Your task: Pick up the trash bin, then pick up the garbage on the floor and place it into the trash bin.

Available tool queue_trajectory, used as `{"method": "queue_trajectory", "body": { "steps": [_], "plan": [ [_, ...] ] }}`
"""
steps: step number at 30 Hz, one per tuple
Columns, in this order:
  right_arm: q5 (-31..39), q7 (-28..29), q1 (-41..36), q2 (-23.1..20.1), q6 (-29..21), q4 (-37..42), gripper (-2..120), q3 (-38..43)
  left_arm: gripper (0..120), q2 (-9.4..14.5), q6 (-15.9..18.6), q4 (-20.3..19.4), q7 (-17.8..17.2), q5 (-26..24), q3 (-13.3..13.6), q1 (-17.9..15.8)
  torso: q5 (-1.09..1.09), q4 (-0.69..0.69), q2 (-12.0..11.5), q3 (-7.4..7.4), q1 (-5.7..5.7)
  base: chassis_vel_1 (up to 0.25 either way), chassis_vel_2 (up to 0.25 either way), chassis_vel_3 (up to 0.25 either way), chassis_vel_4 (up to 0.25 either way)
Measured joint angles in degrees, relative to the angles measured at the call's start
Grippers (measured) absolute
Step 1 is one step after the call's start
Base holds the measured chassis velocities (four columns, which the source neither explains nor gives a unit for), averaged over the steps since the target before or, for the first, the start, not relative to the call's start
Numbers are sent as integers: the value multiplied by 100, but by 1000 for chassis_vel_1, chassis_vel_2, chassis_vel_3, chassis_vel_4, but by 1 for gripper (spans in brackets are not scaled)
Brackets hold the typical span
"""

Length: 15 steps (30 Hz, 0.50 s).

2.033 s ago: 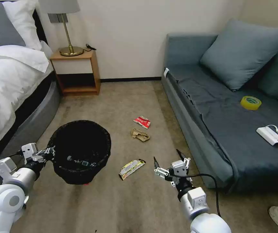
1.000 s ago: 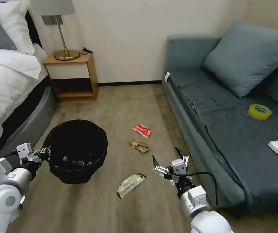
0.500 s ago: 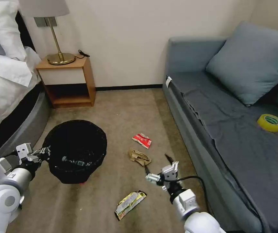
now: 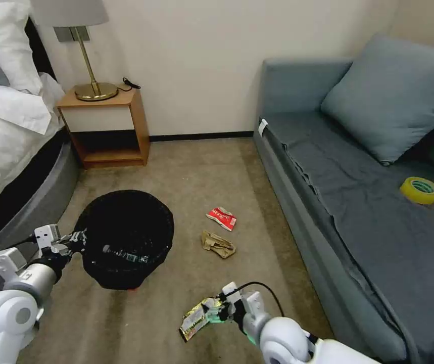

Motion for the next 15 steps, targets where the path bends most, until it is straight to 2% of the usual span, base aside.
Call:
{"method": "queue_trajectory", "body": {
  "steps": [2,7,10,15],
  "plan": [
    [79,-266,330,89,-3,-522,100,-247,6,33,-42,47,53,3,-2,-7,-1,0,0,0,0,0,0,0,0],
    [64,-516,538,288,61,-1193,100,-395,6,69,-117,144,124,-10,-21,-34,0,0,0,0,0,0,0,0,0],
    [-189,-725,600,583,205,-1892,100,-424,6,101,-197,284,198,-14,-21,-77,-1,0,0,1,0,0,0,0,0],
    [-403,-837,598,853,325,-2323,100,-382,6,141,-238,394,230,-34,10,-148,0,0,0,0,0,0,0,0,0]
  ]
}}
